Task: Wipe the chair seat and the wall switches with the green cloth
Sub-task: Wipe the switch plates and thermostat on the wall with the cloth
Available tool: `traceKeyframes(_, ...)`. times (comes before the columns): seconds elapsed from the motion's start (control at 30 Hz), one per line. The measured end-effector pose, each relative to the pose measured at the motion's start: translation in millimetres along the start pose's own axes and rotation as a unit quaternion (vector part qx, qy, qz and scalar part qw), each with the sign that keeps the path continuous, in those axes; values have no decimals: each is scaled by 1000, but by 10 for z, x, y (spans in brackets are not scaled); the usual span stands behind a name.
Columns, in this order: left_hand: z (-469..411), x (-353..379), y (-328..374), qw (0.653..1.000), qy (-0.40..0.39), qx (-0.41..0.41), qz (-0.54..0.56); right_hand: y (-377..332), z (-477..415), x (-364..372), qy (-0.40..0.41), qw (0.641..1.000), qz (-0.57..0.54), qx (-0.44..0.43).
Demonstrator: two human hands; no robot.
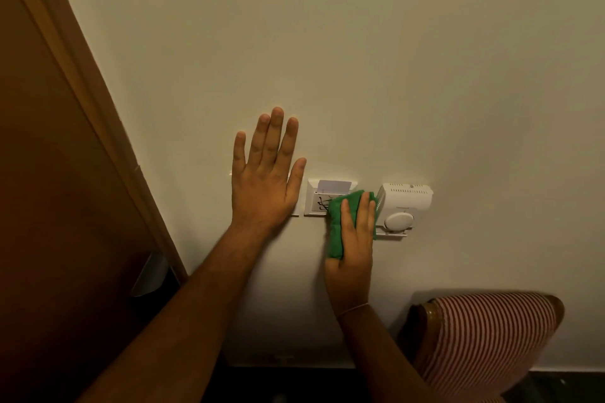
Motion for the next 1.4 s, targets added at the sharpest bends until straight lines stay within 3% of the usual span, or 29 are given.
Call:
traceKeyframes(0.8, -3, -32, 7, 1000, -2, -5, 0, 78, 141, 88, -14, 999, 13, 30)
traceKeyframes(1.0, -4, -13, 11, 1000, -4, -3, -8, -77, 240, 350, -69, 996, 36, 47)
traceKeyframes(1.27, -11, -43, 8, 1000, -1, -7, -4, 77, 175, 128, -3, 998, 36, 45)
traceKeyframes(1.4, -8, -34, 15, 1000, -4, -2, -5, -136, 196, 382, -48, 998, 31, 16)
Point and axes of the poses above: each hand's wrist, its own z-axis away from the middle knuckle, its own x-axis out of the palm, y = z × x, the point moved 9 cm from there along -z, towards the middle knuckle, and after that the axes turned 1 degree about x, right-handed, at the moved point
